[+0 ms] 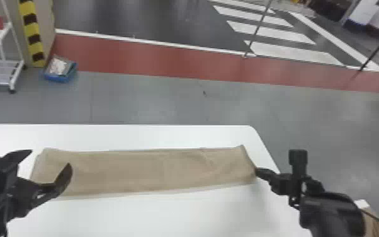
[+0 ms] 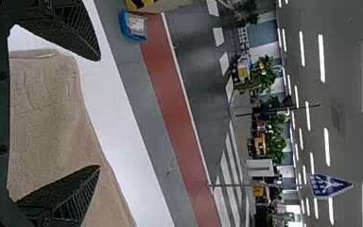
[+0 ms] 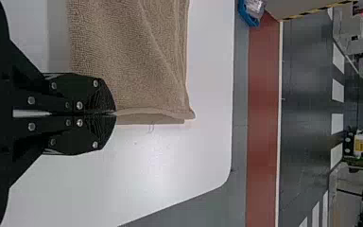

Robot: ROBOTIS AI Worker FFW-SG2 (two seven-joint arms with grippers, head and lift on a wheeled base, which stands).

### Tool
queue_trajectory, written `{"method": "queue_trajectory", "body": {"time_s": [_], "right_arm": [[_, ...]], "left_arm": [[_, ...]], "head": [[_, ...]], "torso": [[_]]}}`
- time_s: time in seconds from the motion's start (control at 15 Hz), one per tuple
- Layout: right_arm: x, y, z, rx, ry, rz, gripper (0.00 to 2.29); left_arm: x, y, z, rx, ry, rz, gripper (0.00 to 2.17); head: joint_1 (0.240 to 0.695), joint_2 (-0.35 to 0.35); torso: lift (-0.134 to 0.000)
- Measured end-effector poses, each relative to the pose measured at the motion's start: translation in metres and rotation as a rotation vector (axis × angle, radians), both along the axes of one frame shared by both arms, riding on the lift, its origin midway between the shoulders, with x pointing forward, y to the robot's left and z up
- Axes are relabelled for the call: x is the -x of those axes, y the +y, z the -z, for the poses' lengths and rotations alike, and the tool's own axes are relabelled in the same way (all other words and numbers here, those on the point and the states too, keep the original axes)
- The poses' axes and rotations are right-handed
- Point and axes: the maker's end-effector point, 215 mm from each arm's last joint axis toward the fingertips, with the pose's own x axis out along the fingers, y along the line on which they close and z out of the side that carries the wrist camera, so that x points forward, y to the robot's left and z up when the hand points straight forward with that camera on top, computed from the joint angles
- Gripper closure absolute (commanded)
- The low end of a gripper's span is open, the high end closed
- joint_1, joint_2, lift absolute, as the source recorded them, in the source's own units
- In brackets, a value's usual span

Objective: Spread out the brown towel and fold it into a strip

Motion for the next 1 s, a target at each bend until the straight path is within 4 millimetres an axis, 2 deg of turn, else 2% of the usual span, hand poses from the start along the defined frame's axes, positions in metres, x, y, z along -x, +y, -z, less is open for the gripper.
{"method": "queue_trajectory", "body": {"time_s": [0.13,0.2,0.33,0.4,0.47,0.67,0.8,0.87,0.93,1.0], "right_arm": [[0.007,-0.006,0.000,0.006,-0.013,0.008,1.47],[0.010,-0.008,0.000,0.008,-0.023,0.011,1.29],[0.014,-0.008,-0.002,0.010,-0.059,0.008,0.49],[0.016,-0.007,-0.002,0.014,-0.073,0.009,0.18],[0.019,-0.009,-0.002,0.021,-0.085,0.014,0.06],[0.024,-0.016,-0.006,0.031,-0.099,0.034,0.06],[0.020,-0.013,-0.017,0.020,-0.094,0.033,0.08],[0.018,-0.009,-0.025,0.020,-0.090,0.030,0.28],[0.014,0.003,-0.032,0.012,-0.090,-0.005,0.59],[0.010,0.017,-0.038,-0.004,-0.095,-0.043,0.90]], "left_arm": [[0.000,-0.001,0.000,-0.005,-0.002,0.001,0.08],[0.001,-0.003,0.000,-0.007,-0.002,0.003,0.08],[0.004,-0.007,0.003,-0.010,0.002,0.008,0.08],[0.006,-0.007,0.004,-0.012,0.001,0.007,0.08],[0.008,-0.008,0.005,-0.013,-0.001,0.006,0.08],[0.010,-0.008,0.002,-0.010,-0.009,0.006,0.08],[0.010,-0.006,0.002,0.002,-0.003,0.007,0.10],[0.009,-0.009,0.001,0.015,0.003,0.018,0.14],[0.008,-0.014,-0.001,0.030,0.005,0.030,0.39],[0.005,-0.020,0.000,0.038,0.008,0.035,0.81]], "head": [[0.695,-0.350],[0.695,-0.350],[0.695,-0.350],[0.695,-0.350],[0.695,-0.350],[0.695,-0.350],[0.695,-0.350],[0.695,-0.350],[0.695,-0.350],[0.695,-0.350]], "torso": [[0.000],[0.000],[0.000],[0.000],[0.000],[0.000],[0.000],[0.000],[0.000],[0.000]]}}
